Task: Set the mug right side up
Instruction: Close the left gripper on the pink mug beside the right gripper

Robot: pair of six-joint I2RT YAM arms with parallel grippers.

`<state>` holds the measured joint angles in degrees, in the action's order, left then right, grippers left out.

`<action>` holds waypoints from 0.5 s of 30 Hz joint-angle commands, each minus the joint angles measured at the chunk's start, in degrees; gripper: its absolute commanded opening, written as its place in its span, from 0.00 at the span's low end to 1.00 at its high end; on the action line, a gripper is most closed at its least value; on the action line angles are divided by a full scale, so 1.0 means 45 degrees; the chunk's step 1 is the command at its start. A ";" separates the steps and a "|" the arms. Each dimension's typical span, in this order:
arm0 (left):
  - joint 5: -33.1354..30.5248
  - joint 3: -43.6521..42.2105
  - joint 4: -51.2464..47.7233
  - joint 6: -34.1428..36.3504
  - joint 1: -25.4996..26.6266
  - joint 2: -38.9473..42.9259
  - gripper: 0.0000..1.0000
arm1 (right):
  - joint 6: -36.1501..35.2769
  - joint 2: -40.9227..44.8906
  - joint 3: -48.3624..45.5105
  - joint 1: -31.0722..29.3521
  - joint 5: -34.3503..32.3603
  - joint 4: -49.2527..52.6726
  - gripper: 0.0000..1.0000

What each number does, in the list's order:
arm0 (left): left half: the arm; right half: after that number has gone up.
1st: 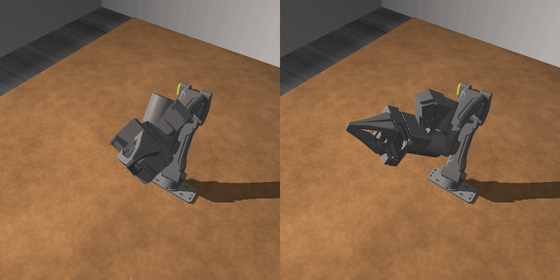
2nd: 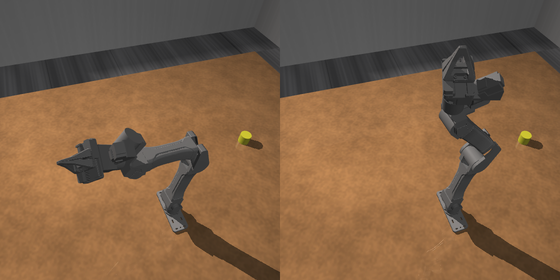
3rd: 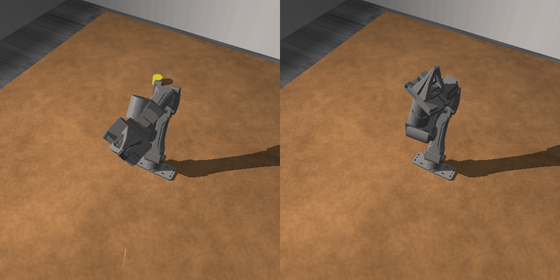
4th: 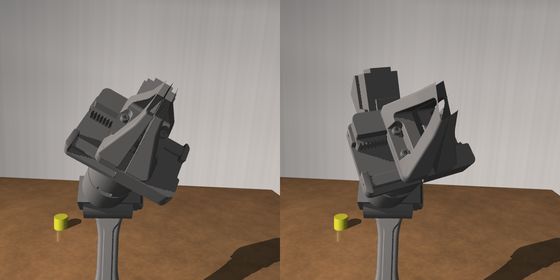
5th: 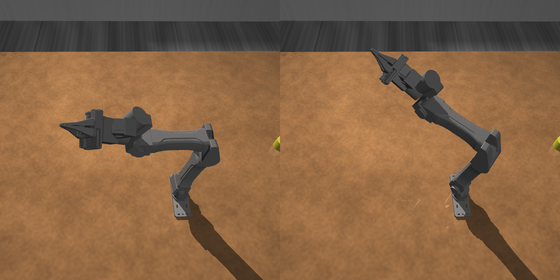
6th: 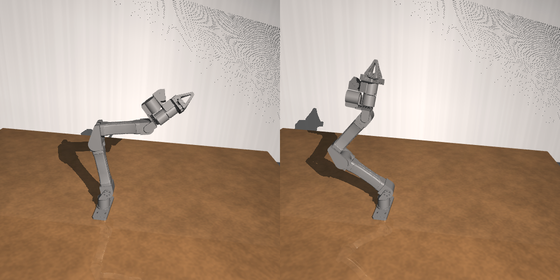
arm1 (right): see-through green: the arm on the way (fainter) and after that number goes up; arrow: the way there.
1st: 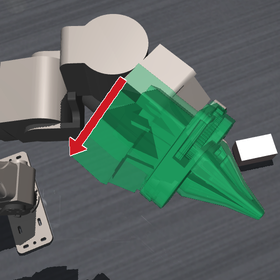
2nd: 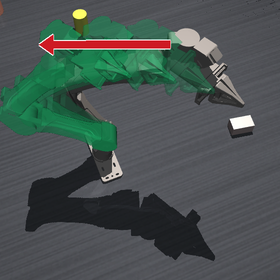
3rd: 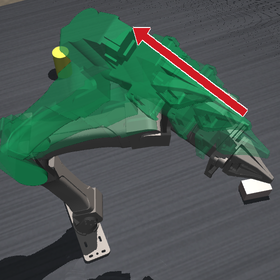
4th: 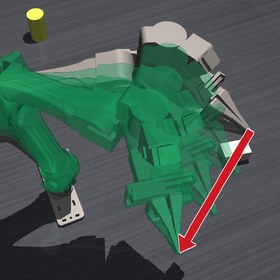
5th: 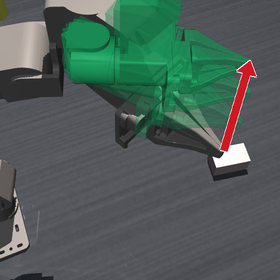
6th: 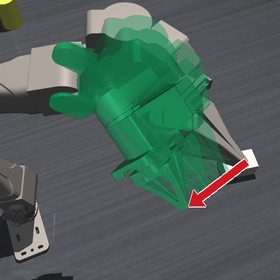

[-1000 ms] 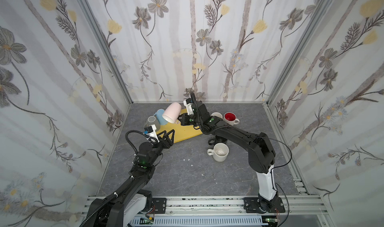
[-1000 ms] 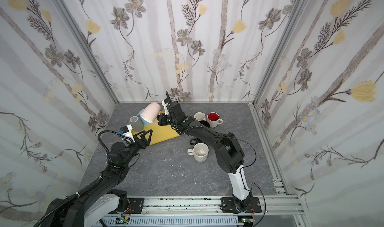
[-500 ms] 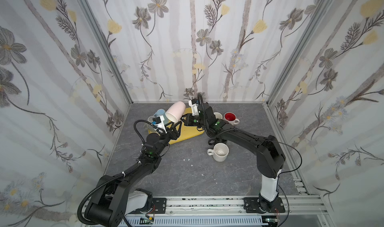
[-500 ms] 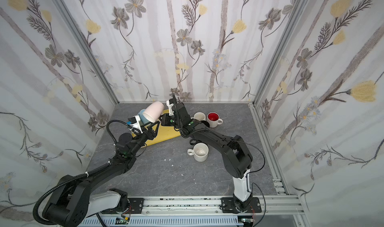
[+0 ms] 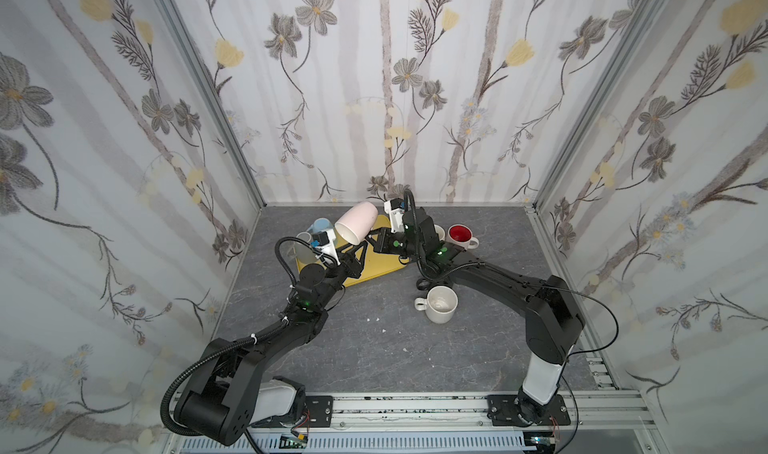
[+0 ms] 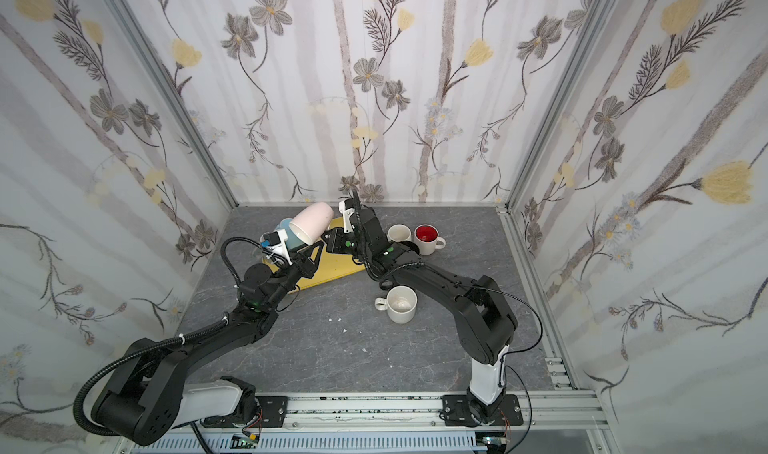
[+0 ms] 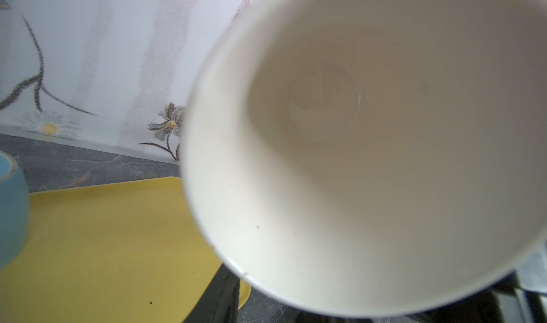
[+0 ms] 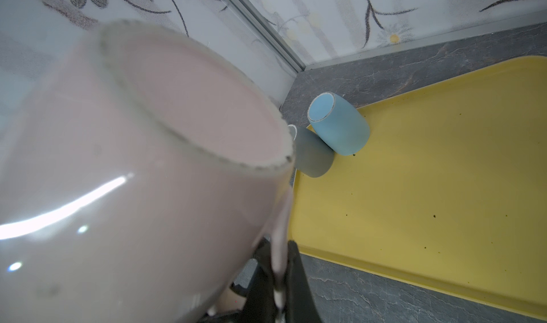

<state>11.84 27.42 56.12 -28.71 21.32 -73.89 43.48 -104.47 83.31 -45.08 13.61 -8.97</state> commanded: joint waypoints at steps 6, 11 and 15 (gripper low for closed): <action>-0.0952 0.0454 0.0458 0.0159 0.0274 -0.0181 0.18 | 0.0074 0.0909 -0.0692 -0.0041 0.0358 -0.1171 0.00; -0.1095 0.0705 0.0259 0.0394 0.0753 0.0148 0.00 | -0.0157 0.1444 -0.1361 0.0054 0.0027 -0.1174 0.00; -0.1283 0.1095 -0.0344 0.0539 0.1224 0.0345 0.00 | -0.0487 0.2082 -0.2084 0.0351 -0.0272 -0.1081 0.14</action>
<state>11.55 30.72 54.00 -26.61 26.17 -73.01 43.46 -96.95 75.37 -44.07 11.11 -12.38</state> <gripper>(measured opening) 0.100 0.100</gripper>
